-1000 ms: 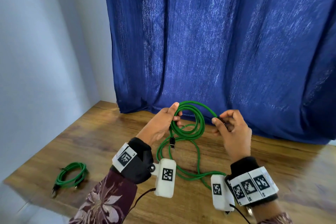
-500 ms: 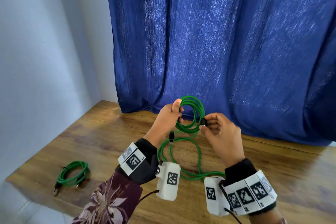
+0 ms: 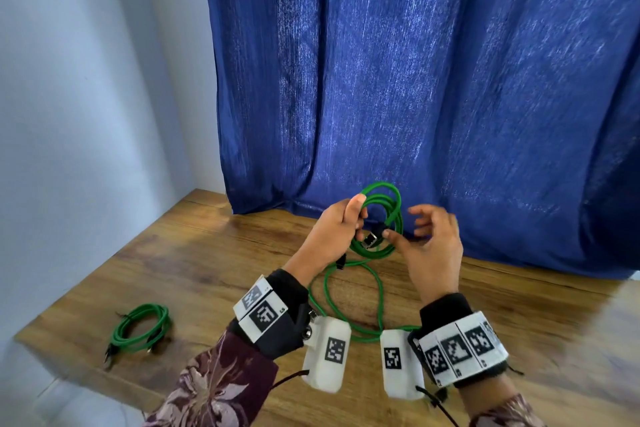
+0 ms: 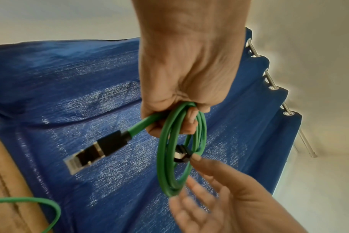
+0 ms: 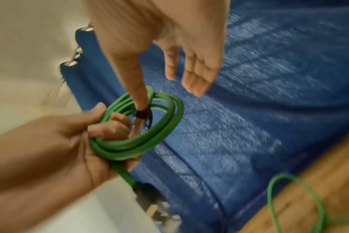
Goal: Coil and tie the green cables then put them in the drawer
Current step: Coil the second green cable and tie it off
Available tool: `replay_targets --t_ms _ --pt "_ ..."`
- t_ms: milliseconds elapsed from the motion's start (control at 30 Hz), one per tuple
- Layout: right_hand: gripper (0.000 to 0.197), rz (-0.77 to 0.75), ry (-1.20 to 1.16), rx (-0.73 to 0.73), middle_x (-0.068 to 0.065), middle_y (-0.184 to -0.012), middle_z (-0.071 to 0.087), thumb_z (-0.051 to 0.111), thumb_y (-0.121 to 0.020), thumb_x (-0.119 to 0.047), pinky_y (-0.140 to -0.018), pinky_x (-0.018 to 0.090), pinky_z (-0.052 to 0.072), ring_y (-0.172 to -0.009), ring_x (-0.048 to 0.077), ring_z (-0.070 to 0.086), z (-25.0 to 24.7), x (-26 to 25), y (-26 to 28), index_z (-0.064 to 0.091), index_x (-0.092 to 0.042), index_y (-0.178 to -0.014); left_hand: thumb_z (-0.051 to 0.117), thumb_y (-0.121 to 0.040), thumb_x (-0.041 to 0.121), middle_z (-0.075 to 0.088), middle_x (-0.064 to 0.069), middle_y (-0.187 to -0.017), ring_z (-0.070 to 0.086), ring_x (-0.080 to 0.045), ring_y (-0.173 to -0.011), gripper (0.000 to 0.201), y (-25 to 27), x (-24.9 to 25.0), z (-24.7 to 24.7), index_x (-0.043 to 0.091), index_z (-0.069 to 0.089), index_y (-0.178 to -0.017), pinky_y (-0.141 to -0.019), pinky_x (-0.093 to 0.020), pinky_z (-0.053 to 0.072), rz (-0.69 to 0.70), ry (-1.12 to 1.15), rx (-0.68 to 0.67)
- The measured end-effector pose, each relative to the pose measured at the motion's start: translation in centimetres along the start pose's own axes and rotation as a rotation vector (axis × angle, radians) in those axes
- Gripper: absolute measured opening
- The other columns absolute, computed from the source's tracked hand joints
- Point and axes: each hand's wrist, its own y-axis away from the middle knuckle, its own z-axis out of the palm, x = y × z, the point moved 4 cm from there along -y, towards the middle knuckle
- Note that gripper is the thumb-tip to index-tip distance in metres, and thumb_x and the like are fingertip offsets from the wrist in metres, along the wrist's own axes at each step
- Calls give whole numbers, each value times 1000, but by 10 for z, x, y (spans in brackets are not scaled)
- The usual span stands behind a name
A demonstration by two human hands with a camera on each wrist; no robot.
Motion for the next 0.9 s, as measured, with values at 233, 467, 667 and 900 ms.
replay_targets --t_ms 233,467,667,900 --pt "33 488 -762 -503 0 -83 70 61 -71 1 -70 24 56 -77 14 66 14 8 1 60 -8 -103 28 -101 29 35 6 -56 46 -3 -48 35 2 3 4 14 47 -76 -63 -26 38 1 20 -75" --pt "24 660 -799 -383 -2 -49 51 46 -84 12 -48 18 49 -45 7 49 18 15 0 54 -10 -76 27 -102 28 39 0 -62 47 0 -47 37 5 2 14 15 47 -74 -68 -32 37 -23 43 -140" --pt "13 103 79 -133 1 -71 58 63 -77 1 -65 25 34 -67 18 51 6 7 -5 58 -9 -84 23 -102 30 34 1 -60 49 -3 -51 38 8 -1 19 13 47 -77 -63 -18 41 -108 199 -186" --pt "20 191 -303 -426 1 -101 61 58 -82 -25 -99 38 43 -98 18 58 13 11 -7 61 -22 -101 24 -102 27 32 0 -59 41 -8 -52 39 10 -9 11 11 47 -75 -54 -11 39 -130 217 -167"
